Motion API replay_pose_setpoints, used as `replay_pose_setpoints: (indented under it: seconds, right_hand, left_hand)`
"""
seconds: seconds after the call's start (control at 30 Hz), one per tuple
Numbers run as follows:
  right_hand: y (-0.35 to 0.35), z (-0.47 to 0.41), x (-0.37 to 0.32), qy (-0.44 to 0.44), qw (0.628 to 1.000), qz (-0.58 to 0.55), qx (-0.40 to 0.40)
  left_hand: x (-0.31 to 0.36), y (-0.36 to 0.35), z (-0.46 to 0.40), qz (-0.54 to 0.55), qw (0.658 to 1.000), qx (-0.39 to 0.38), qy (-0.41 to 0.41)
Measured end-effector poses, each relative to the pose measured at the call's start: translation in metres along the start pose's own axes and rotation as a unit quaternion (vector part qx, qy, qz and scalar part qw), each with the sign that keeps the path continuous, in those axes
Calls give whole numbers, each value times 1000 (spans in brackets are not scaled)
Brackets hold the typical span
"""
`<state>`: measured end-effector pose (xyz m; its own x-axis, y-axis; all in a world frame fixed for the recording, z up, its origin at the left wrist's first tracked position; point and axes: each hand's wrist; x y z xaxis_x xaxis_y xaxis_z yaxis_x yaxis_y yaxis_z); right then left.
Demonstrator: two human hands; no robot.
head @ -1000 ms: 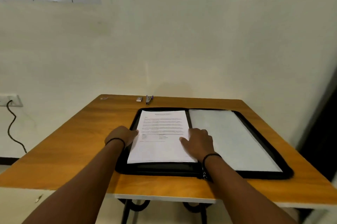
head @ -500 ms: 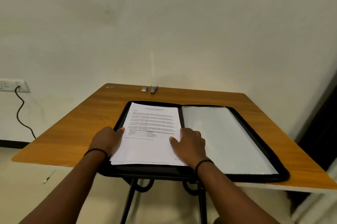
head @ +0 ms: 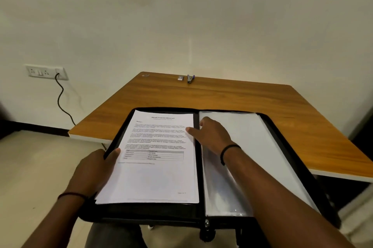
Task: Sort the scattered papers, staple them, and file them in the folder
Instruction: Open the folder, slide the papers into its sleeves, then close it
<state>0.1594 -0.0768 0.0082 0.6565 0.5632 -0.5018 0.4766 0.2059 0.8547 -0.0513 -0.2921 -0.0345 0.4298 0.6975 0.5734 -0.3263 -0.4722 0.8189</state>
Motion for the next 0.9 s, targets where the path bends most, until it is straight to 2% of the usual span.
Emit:
replay_pose_setpoints:
  seconds: [0.2, 0.3, 0.4, 0.53, 0.9]
  right_hand:
    - [-12, -1, -8, 9, 1000, -9, 6]
    - [-15, -4, -11, 0, 1000, -12, 29]
    - [-18, -5, -14, -4, 998, 1, 56]
    - [-19, -2, -9, 5, 996, 6, 84]
    - [-26, -5, -7, -38, 996, -19, 72]
  left_hand:
    - [-27, 2, 28, 22, 999, 27, 25]
    - [-33, -7, 30, -17, 998, 61, 25]
    - [-25, -23, 21, -44, 990, 131, -14]
    - [-2, -50, 1, -89, 976, 139, -144]
    - [16, -53, 11, -48, 977, 173, -114]
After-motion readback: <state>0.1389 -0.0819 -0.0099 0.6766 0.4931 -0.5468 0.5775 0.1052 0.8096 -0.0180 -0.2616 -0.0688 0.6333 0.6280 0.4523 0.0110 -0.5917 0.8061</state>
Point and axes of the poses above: each hand's wrist, its own z-axis away from the middle knuckle, its own y-axis out of the back of the hand, x = y × z, and after that the axes turned 9 degrees about y, right-handed
